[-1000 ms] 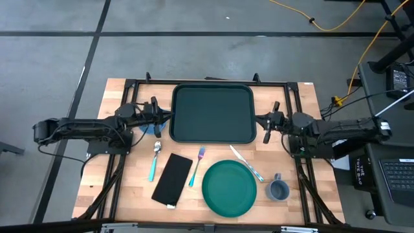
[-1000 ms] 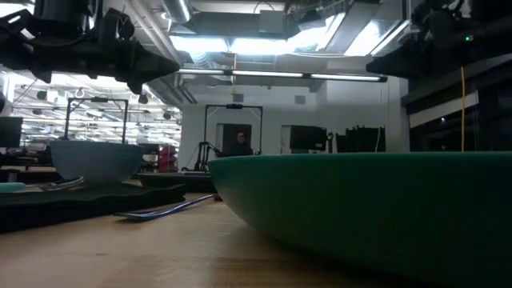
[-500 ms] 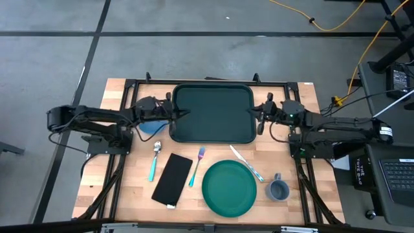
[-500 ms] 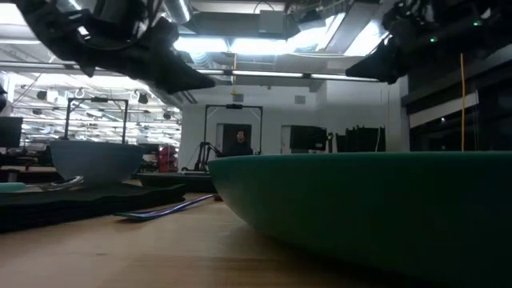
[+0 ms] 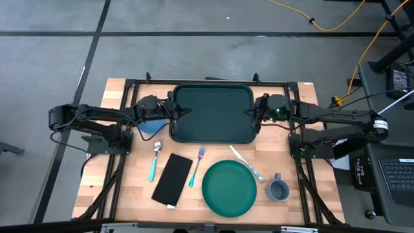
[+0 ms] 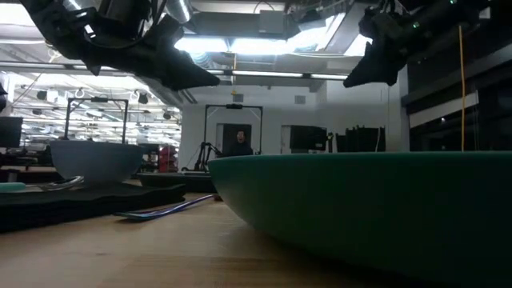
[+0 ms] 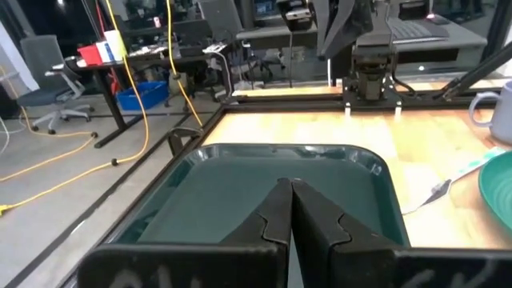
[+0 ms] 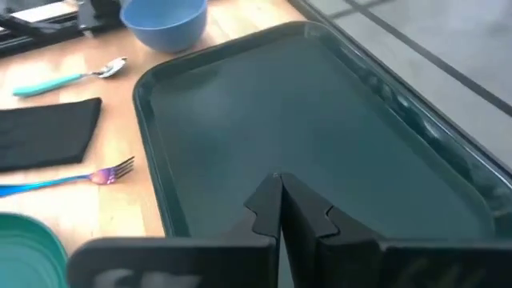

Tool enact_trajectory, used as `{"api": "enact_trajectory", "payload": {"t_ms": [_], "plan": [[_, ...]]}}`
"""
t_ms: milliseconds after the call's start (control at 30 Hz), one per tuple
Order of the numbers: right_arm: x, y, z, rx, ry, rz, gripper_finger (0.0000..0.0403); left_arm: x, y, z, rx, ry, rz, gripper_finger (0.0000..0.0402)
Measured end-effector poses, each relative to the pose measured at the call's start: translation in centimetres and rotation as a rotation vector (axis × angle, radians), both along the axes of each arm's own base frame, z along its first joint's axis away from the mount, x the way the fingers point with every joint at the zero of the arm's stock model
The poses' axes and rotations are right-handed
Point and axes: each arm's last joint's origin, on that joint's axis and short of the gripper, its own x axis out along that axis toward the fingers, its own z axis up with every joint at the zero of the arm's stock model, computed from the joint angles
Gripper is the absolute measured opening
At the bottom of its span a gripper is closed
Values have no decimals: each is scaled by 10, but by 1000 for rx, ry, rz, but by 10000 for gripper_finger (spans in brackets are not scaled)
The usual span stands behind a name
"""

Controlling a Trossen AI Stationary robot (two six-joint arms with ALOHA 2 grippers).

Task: Set up tray
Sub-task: Put the gray cup on the top left of the black serving tray

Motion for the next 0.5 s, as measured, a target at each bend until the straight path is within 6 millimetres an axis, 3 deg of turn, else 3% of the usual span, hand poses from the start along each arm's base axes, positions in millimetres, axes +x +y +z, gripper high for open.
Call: {"api": "enact_trajectory", "payload": {"t_ms": [500], "plan": [[-11,41,20,209,135,-135,12,-2,1,1,7,6,58,4]]}}
